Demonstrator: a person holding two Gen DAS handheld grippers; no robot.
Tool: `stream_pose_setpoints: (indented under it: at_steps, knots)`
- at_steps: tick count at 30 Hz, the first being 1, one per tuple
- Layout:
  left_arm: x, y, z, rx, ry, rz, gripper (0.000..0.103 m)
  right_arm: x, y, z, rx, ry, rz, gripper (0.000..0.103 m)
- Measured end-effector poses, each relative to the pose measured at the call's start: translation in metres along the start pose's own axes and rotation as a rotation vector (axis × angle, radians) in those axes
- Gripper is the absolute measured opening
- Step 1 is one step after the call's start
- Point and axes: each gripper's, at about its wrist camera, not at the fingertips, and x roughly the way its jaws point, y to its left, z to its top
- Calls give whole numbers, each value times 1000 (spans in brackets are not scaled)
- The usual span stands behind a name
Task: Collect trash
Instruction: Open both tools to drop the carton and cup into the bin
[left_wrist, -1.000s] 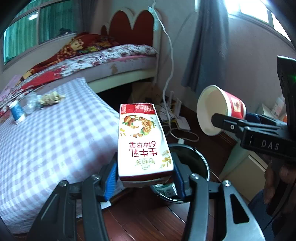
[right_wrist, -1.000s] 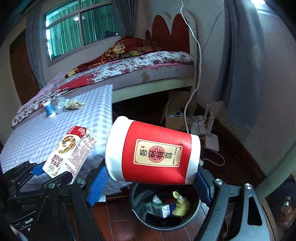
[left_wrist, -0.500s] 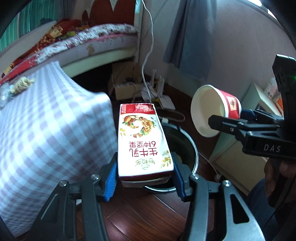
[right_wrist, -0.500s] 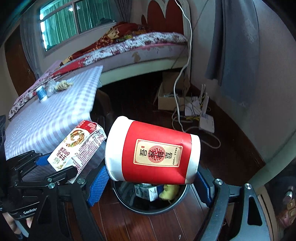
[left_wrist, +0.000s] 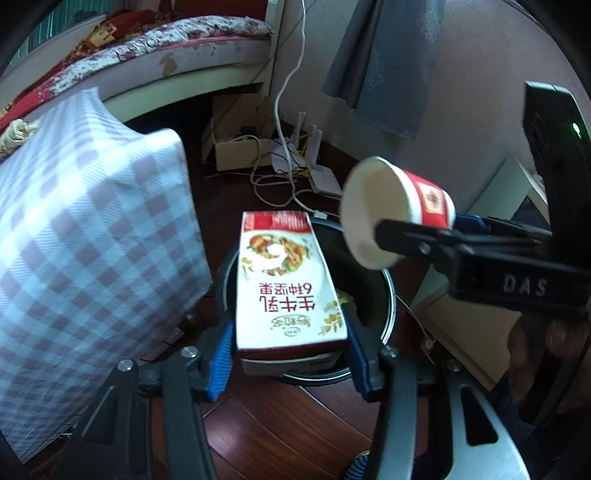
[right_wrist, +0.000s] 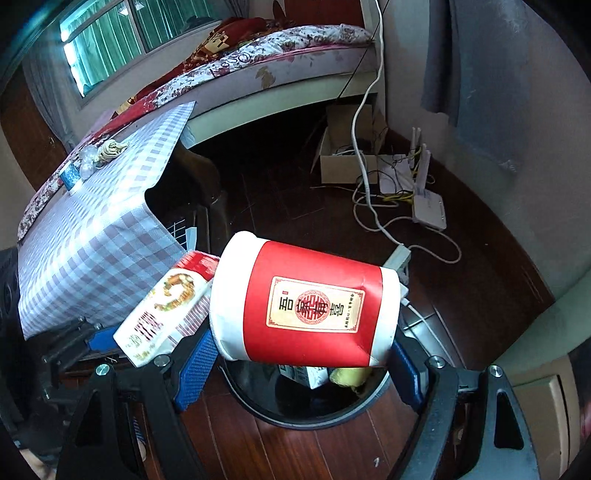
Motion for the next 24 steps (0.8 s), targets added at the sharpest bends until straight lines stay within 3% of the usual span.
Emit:
stream_pose_setpoints:
  at_steps: [2, 3, 4, 11, 24]
  knots:
    - [5, -1, -2, -1, 5, -8, 65, 7, -1, 5, 15, 6, 11, 84]
    - [8, -1, -3, -6, 6, 9, 85, 11, -3, 7, 25, 13, 8, 86]
    - [9, 0, -4, -15, -1, 25, 93, 15, -5, 8, 38, 24, -3, 89]
    - [7, 16, -13, -53, -4, 127, 94, 20, -18, 7, 96, 31, -46, 98]
    - [-24, 19, -14, -57, -66, 162, 97, -1, -10, 4, 73, 2, -80, 101]
